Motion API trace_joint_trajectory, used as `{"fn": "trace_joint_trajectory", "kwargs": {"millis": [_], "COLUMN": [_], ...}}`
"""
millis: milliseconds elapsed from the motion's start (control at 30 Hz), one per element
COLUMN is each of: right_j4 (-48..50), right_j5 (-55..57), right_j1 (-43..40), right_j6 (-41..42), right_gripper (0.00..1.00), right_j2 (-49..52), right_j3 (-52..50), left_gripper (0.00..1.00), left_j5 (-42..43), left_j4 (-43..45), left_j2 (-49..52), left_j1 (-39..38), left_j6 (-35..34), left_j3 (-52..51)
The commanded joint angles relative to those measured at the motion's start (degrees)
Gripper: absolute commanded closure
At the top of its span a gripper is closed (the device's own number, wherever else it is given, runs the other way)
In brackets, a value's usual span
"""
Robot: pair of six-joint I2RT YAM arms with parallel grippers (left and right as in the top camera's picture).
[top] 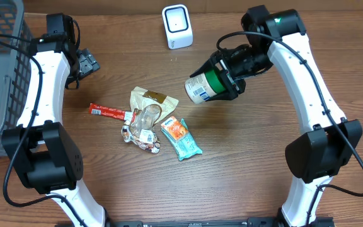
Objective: Scan the item barcode
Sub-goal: 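Lift the bottle and tilt it toward the scanner with right gripper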
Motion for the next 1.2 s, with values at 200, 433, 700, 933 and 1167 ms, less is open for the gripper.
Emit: {"fn": "trace_joint_trajectory", "kwargs": {"millis": [200,433,700,933,1167], "right_j4": [0.02,0.02,0.07,2.73,6.38], "right_j5": [-6.14,-6.14,-6.10,-0.96,13.60], "right_j1": [-0.33,-0.37,-0.37,-0.35,-0.35], "right_j6": [0.39,0.39,0.39,0.42,0.39], "right_gripper": [0.96,0.96,0.96,0.96,0.96], "right_j2": [-1.75,-1.75,-1.75,-1.75,-1.75], "right_j3": [0.85,0.85,0.85,0.85,0.85], "left_gripper": [0.00,0.00,0.00,0.00,0.00], "left_j5": [0.22,0.24,0.24,0.24,0.22], "left_j4": [0.04,0.07,0.04,0.07,0.07], "left_j2": [-0.31,-0.31,-0.31,-0.31,-0.31], "left_j1": [-0.37,-0.37,-0.37,-0.37,-0.37], "left_j6": [-0.35,-0.37,-0.35,-0.35,-0.37], "left_j3": [1.27,1.27,1.27,1.27,1.27]}}
